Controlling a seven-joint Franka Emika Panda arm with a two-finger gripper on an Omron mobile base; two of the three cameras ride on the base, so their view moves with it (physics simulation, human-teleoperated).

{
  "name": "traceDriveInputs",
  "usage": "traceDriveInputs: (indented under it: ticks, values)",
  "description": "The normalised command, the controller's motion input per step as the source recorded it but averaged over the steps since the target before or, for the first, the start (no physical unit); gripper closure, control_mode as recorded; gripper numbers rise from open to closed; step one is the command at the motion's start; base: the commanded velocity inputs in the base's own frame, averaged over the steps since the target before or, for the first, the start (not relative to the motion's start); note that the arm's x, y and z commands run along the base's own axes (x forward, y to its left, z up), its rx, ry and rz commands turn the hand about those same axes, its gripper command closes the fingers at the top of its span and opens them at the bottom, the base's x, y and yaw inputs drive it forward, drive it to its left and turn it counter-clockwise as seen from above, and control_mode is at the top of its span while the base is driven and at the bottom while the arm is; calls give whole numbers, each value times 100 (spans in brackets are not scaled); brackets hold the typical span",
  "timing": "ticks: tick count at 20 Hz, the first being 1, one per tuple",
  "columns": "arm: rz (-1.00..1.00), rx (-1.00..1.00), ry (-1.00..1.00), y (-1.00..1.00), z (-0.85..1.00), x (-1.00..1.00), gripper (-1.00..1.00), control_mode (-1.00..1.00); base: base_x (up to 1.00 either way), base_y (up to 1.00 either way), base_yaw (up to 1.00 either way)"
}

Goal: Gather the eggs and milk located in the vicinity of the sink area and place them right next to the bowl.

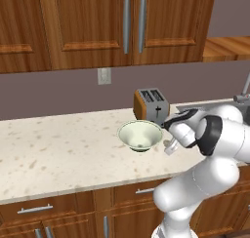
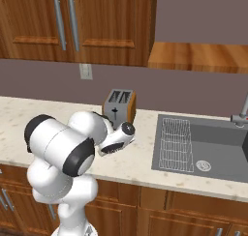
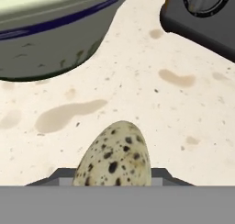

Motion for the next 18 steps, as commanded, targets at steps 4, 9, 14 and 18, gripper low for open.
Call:
traceDriveInputs:
  ticks: [4,9,14,18]
  values:
    - [2,0,-3,2,0,14,100,-100,0,0,0]
    - [4,0,-1,14,0,17,100,-100,0,0,0]
    - [4,0,0,11,0,16,100,-100,0,0,0]
    - [2,0,-3,0,-5,1,100,-100,0,0,0]
